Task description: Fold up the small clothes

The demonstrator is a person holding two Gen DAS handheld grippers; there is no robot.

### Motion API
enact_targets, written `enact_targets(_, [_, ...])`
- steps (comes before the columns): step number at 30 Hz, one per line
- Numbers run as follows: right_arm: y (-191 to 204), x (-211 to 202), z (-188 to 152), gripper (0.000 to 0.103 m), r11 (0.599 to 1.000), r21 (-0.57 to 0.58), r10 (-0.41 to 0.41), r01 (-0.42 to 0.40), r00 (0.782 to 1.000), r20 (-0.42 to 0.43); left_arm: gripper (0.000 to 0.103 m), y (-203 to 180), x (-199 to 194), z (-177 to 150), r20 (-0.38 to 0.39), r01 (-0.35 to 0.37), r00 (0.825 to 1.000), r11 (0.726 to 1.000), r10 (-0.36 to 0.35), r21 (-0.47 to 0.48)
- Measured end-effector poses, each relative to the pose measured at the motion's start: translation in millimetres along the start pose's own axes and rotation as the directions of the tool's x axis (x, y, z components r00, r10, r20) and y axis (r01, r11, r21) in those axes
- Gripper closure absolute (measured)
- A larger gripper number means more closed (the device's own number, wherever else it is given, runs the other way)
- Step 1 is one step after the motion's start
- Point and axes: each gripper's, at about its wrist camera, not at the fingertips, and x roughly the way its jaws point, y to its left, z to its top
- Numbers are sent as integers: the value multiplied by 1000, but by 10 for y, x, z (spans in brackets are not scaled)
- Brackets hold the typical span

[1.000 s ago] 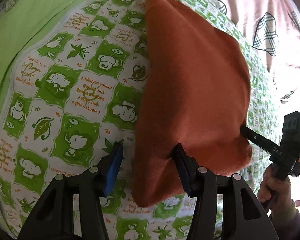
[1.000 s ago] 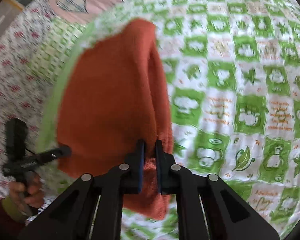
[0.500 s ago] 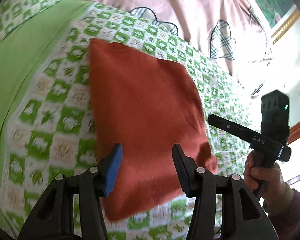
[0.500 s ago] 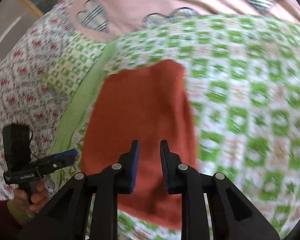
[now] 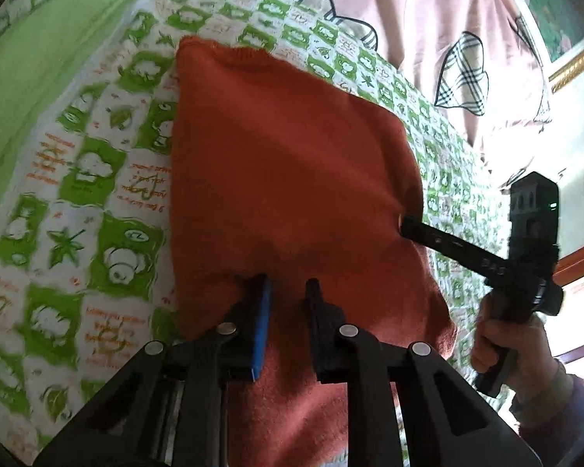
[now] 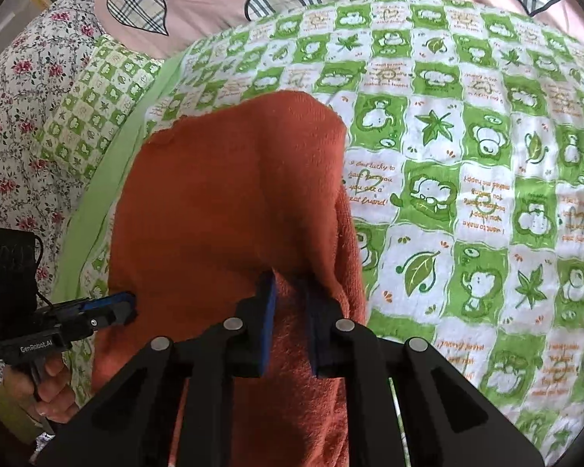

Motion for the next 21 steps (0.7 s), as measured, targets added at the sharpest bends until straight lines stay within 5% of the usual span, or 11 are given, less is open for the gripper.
enact_targets(7, [300, -465, -531, 79, 992, -107, 62, -62, 998, 2, 75, -245, -442, -503, 2, 64, 998, 995, -65, 71])
enact_targets(10, [264, -546, -870, 66, 989, -143, 19, -21, 1000, -20, 74, -226, -366, -739, -50, 27, 999, 995, -23, 97])
enact_targets(14, [-28, -310, -1094, 66, 994, -94, -63, 54, 993, -97, 79, -33, -125, -938, -94, -26, 995, 997, 32, 67])
enact_targets(17, [-105, -268, -1132, 61, 986, -102, -141, 134, 988, -68, 78, 3, -135, -950, -75, -26, 997, 999, 29, 44])
enact_targets(21, [-232, -299, -1146, 58, 995, -2, -101, 101, 992, -70, 76, -38, -159, -977, -69, -58, 996, 997, 61, 55])
